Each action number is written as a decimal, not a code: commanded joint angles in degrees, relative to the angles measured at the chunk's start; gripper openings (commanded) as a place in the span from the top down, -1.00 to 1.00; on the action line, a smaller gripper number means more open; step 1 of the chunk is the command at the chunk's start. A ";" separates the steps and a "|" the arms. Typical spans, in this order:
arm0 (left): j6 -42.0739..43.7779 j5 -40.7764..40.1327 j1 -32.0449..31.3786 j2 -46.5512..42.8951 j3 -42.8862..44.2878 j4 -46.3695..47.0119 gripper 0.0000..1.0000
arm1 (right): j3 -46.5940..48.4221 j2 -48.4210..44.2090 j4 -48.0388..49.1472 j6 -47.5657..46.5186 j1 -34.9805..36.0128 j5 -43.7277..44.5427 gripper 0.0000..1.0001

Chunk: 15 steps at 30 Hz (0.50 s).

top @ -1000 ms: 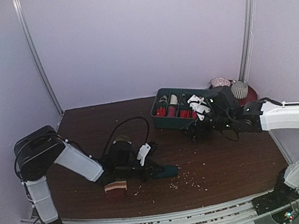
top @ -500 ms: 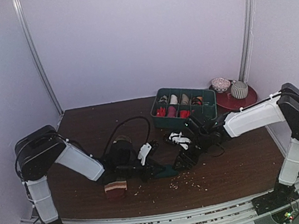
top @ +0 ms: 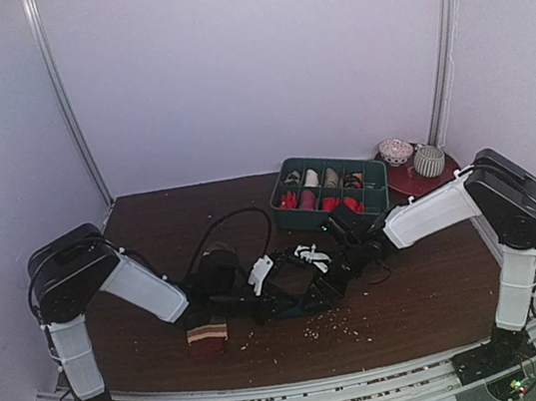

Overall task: Roll the socks
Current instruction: Pick up the sock from the center of the board.

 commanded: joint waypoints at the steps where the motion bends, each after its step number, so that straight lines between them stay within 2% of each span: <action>1: 2.42 -2.23 0.00 4.47 -1.62 -13.95 1.00 | -1.84 1.24 0.21 1.84 0.13 -4.13 -0.29; 6: 2.64 -2.26 0.04 5.01 -1.49 -14.12 1.00 | -3.37 2.41 2.77 4.20 0.38 -7.27 -0.02; 9: 2.65 -2.27 0.04 5.33 -1.37 -13.99 1.00 | -2.05 4.06 2.80 5.02 0.62 -8.23 0.28; 15: 3.32 -2.53 0.03 5.14 -0.65 -13.95 1.00 | -1.17 5.41 3.51 7.47 0.67 -6.53 0.74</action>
